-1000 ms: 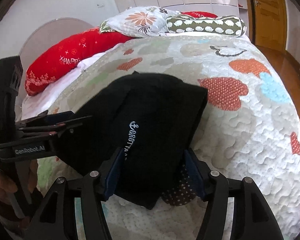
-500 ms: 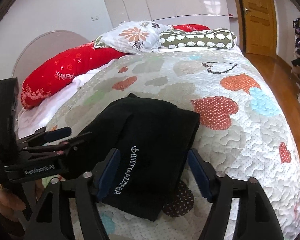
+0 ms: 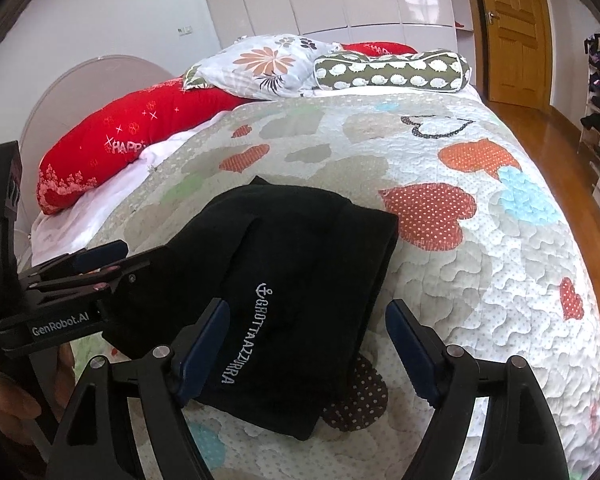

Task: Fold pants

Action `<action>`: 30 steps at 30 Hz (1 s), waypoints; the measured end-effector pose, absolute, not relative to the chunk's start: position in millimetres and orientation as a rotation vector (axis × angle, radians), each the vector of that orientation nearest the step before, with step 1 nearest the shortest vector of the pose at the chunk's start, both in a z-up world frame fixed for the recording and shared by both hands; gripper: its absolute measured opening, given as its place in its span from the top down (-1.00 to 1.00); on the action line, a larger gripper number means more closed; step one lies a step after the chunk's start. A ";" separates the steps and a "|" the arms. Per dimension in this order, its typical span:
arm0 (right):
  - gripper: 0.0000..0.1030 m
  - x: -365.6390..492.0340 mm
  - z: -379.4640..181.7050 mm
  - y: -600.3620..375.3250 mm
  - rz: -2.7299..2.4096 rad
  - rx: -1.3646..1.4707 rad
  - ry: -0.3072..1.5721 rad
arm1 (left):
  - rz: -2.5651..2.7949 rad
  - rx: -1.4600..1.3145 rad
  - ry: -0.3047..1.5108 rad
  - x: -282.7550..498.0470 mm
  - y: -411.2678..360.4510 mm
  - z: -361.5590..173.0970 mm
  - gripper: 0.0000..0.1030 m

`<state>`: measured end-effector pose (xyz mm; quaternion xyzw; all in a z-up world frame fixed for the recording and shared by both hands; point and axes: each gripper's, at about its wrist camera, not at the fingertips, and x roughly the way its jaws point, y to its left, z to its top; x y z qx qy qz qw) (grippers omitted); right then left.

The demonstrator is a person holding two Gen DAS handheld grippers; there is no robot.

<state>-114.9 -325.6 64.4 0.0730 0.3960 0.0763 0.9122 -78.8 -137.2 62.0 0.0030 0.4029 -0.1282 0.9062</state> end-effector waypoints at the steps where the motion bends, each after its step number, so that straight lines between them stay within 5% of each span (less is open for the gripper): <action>1: -0.59 -114.4 64.0 -326.0 0.157 0.150 0.816 | -0.267 0.010 0.834 -78.9 -138.0 61.8 -0.62; 30: -0.59 -116.2 60.4 -329.6 0.159 0.157 0.824 | -0.228 0.095 0.830 -82.4 -147.4 59.9 -0.62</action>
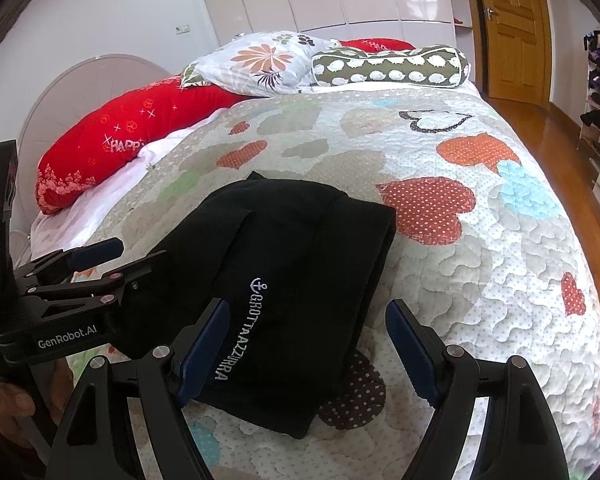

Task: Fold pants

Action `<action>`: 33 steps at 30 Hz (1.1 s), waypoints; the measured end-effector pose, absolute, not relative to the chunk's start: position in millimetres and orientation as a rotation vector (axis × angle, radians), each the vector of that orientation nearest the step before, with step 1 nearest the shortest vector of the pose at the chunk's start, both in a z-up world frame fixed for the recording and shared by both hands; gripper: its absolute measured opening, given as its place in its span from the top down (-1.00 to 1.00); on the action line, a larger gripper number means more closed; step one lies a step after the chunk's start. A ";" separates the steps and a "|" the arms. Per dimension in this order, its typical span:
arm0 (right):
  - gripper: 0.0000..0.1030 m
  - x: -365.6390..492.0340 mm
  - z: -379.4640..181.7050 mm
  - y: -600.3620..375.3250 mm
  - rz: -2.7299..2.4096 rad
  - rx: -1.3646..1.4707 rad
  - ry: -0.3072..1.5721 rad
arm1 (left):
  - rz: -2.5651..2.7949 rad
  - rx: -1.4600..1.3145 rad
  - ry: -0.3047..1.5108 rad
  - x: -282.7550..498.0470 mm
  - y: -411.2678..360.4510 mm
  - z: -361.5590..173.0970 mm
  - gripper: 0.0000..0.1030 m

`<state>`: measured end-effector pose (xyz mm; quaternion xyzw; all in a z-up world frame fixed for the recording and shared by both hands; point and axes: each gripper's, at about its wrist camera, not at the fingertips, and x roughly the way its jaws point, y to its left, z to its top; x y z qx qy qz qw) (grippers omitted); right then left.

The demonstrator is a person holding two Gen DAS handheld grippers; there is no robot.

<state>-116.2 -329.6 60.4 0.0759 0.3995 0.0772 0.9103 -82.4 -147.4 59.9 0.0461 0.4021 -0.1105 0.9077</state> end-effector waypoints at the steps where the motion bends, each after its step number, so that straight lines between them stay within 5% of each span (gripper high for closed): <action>1: -0.59 -116.1 60.3 -329.0 0.159 0.155 0.824 | -0.227 0.096 0.829 -82.8 -147.5 60.0 -0.62; 15: -0.59 -114.8 56.6 -330.2 0.159 0.168 0.828 | -0.227 0.079 0.843 -80.2 -142.1 58.6 -0.62; 28: -0.66 -76.7 22.8 -350.6 0.285 0.369 0.886 | -0.467 -0.229 1.030 -41.3 -110.1 21.4 -0.67; 30: -0.55 -72.8 20.4 -345.9 0.320 0.368 0.877 | -0.500 -0.278 1.046 -36.4 -110.4 13.2 -0.71; 33: 0.00 -72.8 20.8 -347.5 0.328 0.385 0.850 | -0.537 -0.274 1.023 -37.0 -114.8 11.7 -0.70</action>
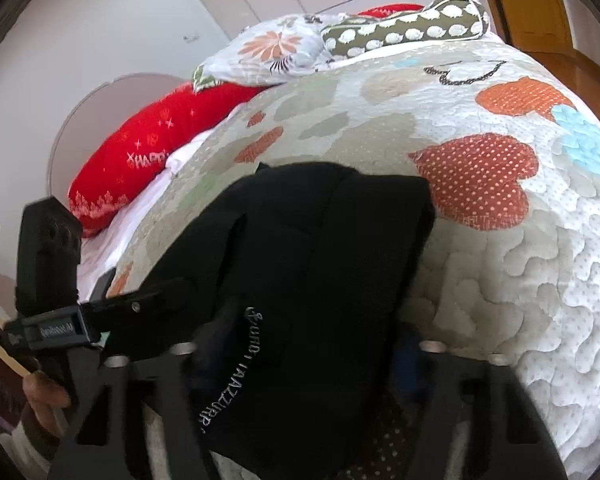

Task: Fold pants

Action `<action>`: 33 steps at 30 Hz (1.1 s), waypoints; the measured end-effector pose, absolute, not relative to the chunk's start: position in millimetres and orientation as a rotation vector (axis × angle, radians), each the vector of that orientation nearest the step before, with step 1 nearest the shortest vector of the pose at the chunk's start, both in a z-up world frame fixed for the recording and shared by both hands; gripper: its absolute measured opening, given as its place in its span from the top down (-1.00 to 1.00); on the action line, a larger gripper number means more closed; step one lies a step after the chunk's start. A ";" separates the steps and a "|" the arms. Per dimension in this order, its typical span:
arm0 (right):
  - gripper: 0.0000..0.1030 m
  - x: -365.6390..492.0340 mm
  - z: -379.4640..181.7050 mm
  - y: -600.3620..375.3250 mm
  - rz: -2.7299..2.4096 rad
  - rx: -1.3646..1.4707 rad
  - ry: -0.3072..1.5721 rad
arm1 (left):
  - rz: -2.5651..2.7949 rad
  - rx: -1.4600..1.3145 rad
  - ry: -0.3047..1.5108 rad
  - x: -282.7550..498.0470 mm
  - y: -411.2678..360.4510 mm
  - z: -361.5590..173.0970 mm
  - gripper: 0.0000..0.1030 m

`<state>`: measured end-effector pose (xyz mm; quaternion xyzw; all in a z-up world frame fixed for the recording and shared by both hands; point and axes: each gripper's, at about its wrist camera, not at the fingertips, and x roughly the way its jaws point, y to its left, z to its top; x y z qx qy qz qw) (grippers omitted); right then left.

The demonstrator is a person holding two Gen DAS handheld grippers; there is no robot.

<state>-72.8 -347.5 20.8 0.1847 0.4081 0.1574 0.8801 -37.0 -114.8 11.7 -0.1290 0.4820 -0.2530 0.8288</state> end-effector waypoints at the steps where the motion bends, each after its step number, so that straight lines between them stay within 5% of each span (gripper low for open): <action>1: 0.15 -73.6 21.6 -349.4 0.340 0.402 0.840 | -0.549 -0.266 1.015 -38.0 -116.7 13.0 -0.54; 6: 0.35 -76.7 43.6 -345.2 0.382 0.397 0.782 | -0.600 -0.245 0.958 -42.1 -116.8 32.3 0.14; 8: 0.40 -74.6 59.3 -338.2 0.410 0.377 0.753 | -0.602 -0.252 0.932 -40.6 -109.7 45.8 0.19; 14: 0.40 -37.5 84.9 -305.7 0.460 0.337 0.699 | -0.522 -0.224 0.834 -18.4 -78.5 82.0 0.19; 19: 0.32 12.2 56.6 -271.0 0.413 0.286 0.766 | -0.387 -0.208 0.928 21.1 -58.5 48.3 0.13; 23: 0.09 19.3 32.2 -265.7 0.340 0.228 0.838 | -0.334 -0.252 0.974 25.3 -42.2 23.5 -0.43; 33: 0.09 -3.2 82.4 -274.3 0.344 0.189 0.721 | -0.240 -0.124 0.887 -1.0 -51.7 53.1 -0.46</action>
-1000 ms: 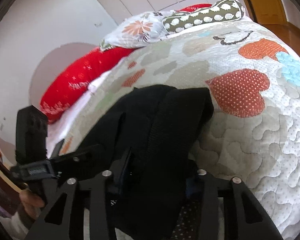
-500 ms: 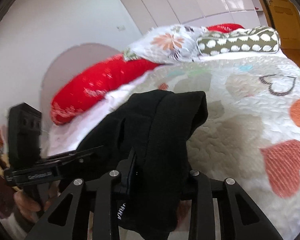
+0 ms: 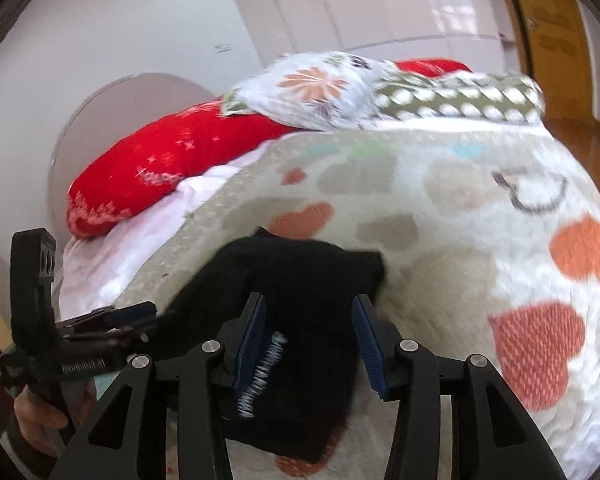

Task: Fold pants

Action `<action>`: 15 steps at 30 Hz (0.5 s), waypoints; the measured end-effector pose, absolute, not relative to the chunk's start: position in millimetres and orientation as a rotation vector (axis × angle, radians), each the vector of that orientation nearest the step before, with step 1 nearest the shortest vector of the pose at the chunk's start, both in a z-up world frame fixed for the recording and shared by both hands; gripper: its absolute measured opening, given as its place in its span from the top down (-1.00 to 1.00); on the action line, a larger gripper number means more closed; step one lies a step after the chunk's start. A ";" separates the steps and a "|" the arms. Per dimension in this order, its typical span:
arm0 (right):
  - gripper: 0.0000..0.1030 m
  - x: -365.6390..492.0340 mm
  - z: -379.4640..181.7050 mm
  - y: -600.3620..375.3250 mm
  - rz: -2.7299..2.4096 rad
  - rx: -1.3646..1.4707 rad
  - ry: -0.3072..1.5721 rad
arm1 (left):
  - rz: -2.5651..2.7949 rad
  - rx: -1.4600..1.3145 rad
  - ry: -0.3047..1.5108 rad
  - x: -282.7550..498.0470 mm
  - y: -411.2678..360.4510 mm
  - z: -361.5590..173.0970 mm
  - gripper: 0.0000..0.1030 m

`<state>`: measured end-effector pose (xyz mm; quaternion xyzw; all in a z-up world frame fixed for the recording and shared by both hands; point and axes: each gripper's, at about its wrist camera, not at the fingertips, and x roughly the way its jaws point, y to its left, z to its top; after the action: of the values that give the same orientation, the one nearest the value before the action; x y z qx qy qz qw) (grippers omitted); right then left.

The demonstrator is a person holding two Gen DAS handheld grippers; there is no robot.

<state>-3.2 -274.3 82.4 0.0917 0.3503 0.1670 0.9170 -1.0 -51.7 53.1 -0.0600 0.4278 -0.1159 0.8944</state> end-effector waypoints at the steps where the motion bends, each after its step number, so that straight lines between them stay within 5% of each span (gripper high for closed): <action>1: 0.09 0.1 83.0 -265.5 0.355 0.163 0.721 | -0.234 -0.109 0.889 -1.0 -54.6 51.0 -0.46; 7: 0.13 22.2 40.8 -236.9 0.319 0.066 0.828 | -0.201 -0.071 0.880 -2.9 -60.0 37.2 -0.53; 15: -0.05 -12.3 73.9 -246.7 0.287 0.080 0.742 | -0.163 0.000 0.828 -22.6 -67.8 54.7 -0.53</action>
<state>-12.3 -246.7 73.9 0.0387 0.3610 0.1396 0.9212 -22.6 -67.8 54.7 -0.0002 0.4016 -0.0791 0.9124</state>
